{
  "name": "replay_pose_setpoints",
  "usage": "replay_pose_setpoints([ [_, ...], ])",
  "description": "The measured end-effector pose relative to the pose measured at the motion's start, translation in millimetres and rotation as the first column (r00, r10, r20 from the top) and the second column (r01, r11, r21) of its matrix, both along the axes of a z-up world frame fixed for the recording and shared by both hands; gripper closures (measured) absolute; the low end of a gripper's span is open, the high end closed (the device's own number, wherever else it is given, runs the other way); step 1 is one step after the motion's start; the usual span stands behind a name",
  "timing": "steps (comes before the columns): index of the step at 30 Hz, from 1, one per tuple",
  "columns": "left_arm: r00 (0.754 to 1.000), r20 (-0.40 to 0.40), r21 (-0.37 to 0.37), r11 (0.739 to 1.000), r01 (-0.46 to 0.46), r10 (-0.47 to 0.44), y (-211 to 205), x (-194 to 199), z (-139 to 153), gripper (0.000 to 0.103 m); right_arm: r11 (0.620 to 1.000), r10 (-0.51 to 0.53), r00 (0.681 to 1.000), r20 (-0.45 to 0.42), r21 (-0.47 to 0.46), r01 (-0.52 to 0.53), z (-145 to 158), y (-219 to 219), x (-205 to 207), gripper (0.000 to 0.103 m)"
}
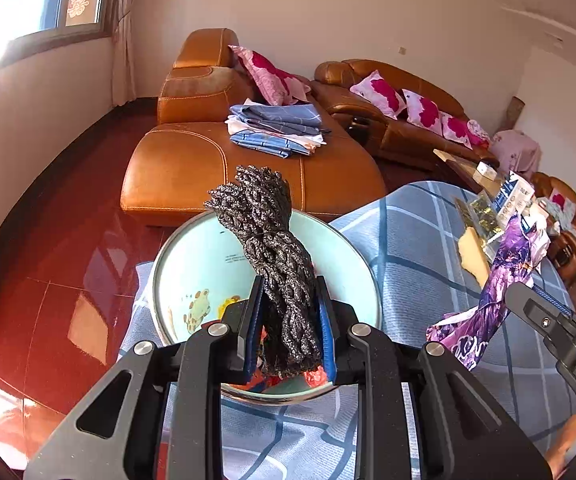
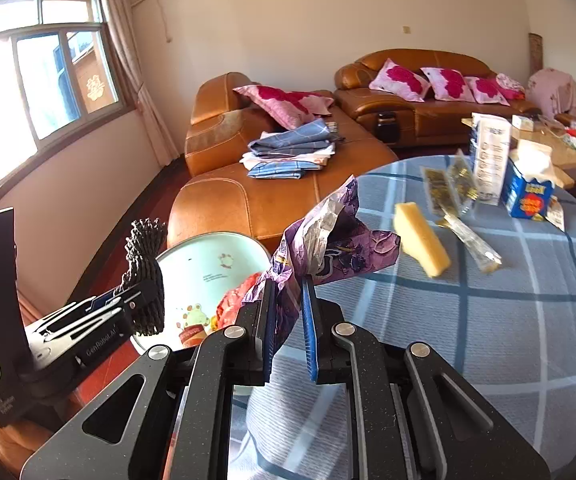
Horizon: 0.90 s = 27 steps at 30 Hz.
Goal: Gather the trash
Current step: 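Carry the wrapper and scouring pad over the bin and open both tools to drop them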
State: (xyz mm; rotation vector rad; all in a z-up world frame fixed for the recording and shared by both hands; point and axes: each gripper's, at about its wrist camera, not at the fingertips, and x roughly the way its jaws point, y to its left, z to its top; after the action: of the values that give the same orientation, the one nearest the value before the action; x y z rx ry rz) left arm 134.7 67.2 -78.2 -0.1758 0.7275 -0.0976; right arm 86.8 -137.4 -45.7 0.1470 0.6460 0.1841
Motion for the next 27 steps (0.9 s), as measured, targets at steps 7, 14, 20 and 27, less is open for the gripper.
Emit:
replay_pose_setpoints([
  [7, 0.999, -0.029, 0.038, 0.999, -0.032, 0.033, 14, 24, -4, 0.079, 0.997, 0.059, 0.998, -0.034, -0.039, -0.060, -11, 35, 33, 0.089],
  [14, 0.998, -0.053, 0.088, 0.996, -0.015, 0.020, 16, 41, -10, 0.079, 0.988, 0.120, 0.989, -0.091, -0.087, -0.128, -33, 65, 63, 0.089],
  [20, 0.995, -0.096, 0.072, 0.997, -0.018, 0.025, 26, 51, -24, 0.079, 0.979, 0.158, 0.977, -0.142, -0.106, -0.174, -49, 83, 79, 0.089],
  [27, 0.992, -0.123, 0.071, 0.997, -0.018, 0.027, 29, 57, -34, 0.079, 0.970, 0.194, 0.960, -0.201, -0.109, -0.218, -67, 98, 96, 0.085],
])
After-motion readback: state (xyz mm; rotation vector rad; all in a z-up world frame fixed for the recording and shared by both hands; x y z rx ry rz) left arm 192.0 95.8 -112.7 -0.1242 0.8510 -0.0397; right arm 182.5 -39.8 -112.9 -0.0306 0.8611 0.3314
